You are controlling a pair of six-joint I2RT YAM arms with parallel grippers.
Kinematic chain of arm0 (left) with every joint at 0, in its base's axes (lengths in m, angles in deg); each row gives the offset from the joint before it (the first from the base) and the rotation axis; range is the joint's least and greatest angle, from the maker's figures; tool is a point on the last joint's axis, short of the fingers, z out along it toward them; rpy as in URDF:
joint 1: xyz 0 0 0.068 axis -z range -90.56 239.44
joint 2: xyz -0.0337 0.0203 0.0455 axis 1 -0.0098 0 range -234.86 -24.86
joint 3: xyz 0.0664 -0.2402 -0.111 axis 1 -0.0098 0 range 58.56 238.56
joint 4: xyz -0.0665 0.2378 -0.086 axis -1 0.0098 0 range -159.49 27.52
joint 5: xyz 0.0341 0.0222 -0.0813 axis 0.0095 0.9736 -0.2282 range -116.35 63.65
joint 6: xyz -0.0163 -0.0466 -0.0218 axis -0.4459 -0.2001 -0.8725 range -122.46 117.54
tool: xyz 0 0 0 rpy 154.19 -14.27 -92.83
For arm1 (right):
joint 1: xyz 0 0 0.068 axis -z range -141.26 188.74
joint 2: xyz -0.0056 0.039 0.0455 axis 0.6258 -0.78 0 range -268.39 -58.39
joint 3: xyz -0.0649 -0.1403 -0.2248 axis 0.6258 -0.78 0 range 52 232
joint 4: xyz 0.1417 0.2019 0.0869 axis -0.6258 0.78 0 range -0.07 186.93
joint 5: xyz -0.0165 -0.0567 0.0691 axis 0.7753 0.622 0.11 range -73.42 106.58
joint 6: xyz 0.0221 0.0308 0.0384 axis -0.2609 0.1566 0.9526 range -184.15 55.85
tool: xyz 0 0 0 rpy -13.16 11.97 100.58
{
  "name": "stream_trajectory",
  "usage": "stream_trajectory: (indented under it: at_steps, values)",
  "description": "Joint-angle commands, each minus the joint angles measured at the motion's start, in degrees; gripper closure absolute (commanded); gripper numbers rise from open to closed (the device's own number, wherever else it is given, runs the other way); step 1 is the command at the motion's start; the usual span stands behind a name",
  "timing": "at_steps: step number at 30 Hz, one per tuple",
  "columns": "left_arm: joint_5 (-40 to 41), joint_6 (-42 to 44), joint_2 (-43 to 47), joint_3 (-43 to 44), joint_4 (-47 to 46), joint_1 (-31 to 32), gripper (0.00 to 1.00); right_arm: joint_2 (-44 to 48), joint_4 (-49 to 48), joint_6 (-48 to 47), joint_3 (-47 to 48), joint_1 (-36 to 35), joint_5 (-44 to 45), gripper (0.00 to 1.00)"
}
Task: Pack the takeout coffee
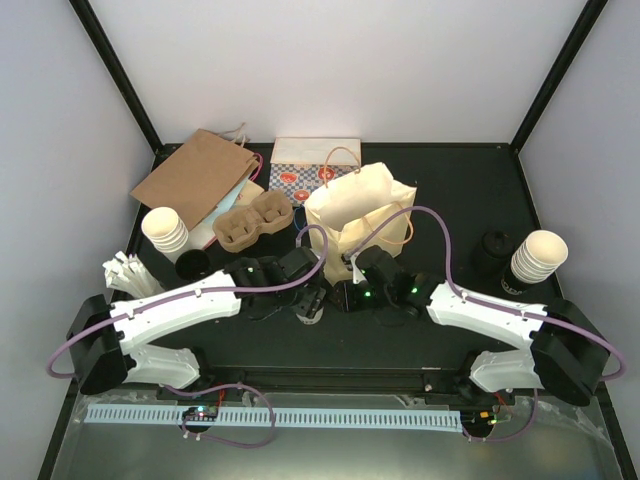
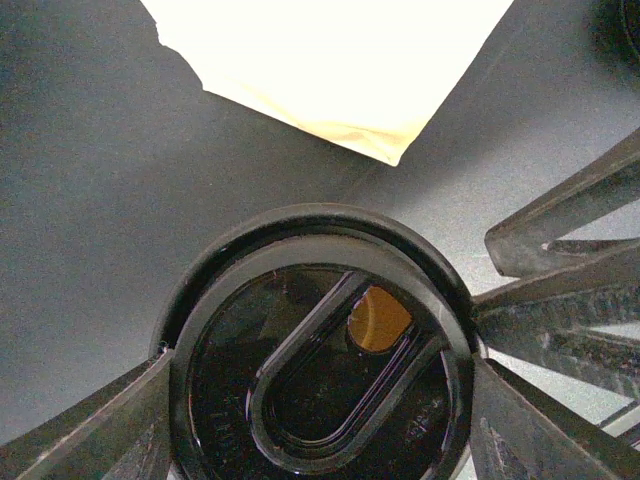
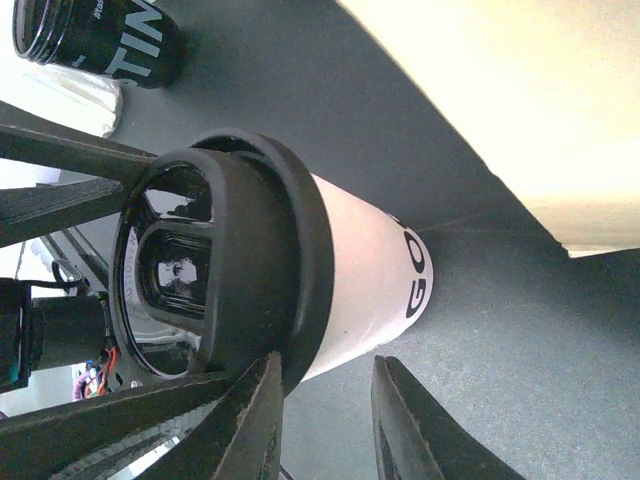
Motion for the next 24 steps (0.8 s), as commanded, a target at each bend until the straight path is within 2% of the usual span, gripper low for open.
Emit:
stream_trajectory:
  at_steps: [1,9,24]
  values:
    - [0.66,0.19,-1.71,1.68,-0.23,0.38,0.28,0.07,-1.69,-1.03,1.56,0.49,-0.53,0.74]
    - [0.33,0.57,-1.67,1.16,-0.32,0.39,0.29,1.34,-1.46,-1.62,1.62,0.68,0.03,0.75]
    - [-3.48,2.33,-2.63,0.48,-2.44,0.46,0.32,-2.53,-3.01,-1.32,1.26,1.06,0.08,0.75]
